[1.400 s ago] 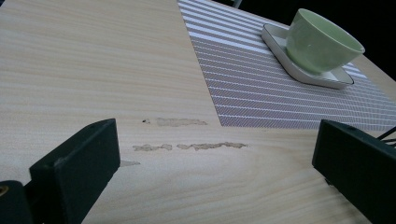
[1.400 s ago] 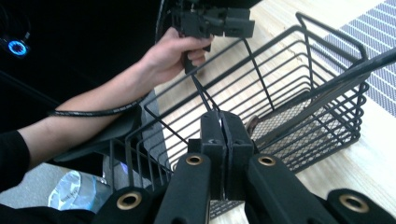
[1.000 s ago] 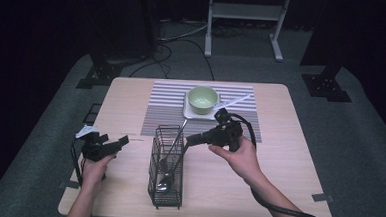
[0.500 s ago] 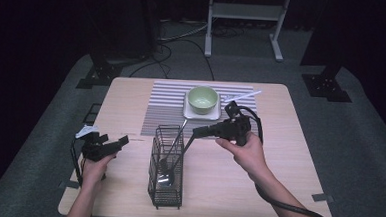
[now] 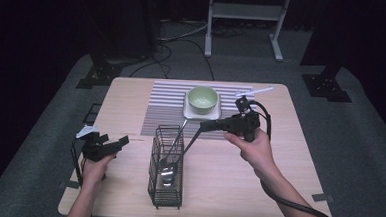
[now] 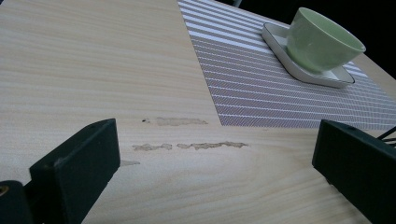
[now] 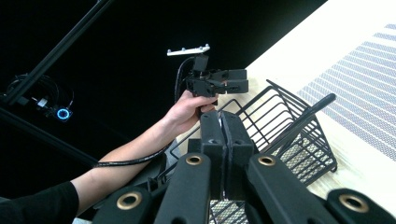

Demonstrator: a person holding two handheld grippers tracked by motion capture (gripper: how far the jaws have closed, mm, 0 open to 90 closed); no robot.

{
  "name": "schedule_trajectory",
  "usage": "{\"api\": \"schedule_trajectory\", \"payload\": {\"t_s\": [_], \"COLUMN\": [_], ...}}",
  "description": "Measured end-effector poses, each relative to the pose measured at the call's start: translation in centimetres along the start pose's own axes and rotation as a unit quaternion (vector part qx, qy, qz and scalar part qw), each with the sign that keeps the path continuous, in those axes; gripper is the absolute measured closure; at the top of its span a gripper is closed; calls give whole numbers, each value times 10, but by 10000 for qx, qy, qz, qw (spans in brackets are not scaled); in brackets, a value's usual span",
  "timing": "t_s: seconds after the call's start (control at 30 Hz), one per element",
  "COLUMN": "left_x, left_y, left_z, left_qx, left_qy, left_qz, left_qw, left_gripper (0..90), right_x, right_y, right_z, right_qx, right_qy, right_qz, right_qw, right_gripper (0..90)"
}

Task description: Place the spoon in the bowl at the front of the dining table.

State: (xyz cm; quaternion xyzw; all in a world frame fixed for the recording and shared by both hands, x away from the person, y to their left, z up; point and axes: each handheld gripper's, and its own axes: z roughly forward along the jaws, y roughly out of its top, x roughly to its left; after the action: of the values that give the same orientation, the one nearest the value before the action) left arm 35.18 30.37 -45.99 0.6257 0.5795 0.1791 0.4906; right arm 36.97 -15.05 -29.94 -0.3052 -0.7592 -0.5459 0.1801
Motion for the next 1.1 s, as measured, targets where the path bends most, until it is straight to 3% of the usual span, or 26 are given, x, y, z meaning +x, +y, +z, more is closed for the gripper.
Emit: {"api": "schedule_trajectory", "payload": {"t_s": [0.33, 1.1], "left_x": [0, 0], "left_y": [0, 0], "left_z": [1, 0], "left_qx": [-2, 6], "left_qy": [-5, 9], "left_qz": [-3, -1], "left_qw": [10000, 10000], "left_gripper": [0, 0], "right_x": [0, -4], "right_y": [1, -4], "right_z": [-13, -42], "right_qx": [-136, -328], "right_qy": [67, -20], "right_qz": [69, 186], "right_qw": [9999, 9993], "right_gripper": [889, 889]}}
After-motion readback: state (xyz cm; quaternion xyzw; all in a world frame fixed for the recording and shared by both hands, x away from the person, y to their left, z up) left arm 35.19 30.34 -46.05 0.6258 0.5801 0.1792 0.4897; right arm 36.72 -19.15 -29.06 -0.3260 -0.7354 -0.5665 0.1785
